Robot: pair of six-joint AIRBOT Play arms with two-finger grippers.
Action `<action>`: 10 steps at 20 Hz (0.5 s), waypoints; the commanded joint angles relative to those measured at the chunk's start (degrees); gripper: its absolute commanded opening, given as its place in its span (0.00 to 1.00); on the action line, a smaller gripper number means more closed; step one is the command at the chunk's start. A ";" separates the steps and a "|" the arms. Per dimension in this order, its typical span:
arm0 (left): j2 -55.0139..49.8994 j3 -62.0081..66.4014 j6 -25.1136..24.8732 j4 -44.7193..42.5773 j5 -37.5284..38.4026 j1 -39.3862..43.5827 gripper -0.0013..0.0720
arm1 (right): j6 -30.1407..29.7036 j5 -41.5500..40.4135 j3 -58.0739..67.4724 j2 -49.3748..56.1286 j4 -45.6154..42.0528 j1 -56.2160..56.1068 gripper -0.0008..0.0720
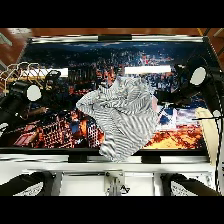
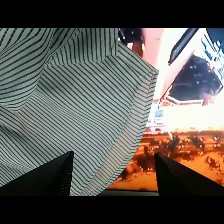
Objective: Fold the shirts.
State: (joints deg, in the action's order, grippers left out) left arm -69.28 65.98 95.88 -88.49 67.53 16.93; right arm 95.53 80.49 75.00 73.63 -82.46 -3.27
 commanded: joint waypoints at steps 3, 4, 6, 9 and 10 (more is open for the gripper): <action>-0.09 -0.02 0.02 0.20 -2.40 0.00 0.76 | 0.00 -0.02 -0.02 -0.04 0.02 -0.04 0.87; -0.11 -0.02 0.02 0.20 -2.80 0.00 0.76 | 0.02 -0.85 -0.02 -0.04 0.04 -0.04 0.87; -0.13 0.00 0.07 1.86 -4.13 -0.02 0.76 | 0.94 -5.73 0.00 -0.04 0.37 -0.04 0.87; -0.83 0.20 0.00 11.28 -8.92 -0.02 0.87 | 2.36 -9.60 -0.02 -0.04 2.67 -0.04 0.87; -1.73 0.76 0.00 14.34 -11.72 -0.02 0.87 | 2.60 -10.67 -0.02 -0.04 4.09 -0.04 0.87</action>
State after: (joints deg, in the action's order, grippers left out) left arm -69.93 66.19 95.98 -82.46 61.69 16.93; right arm 96.92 73.89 75.00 73.63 -81.08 -3.25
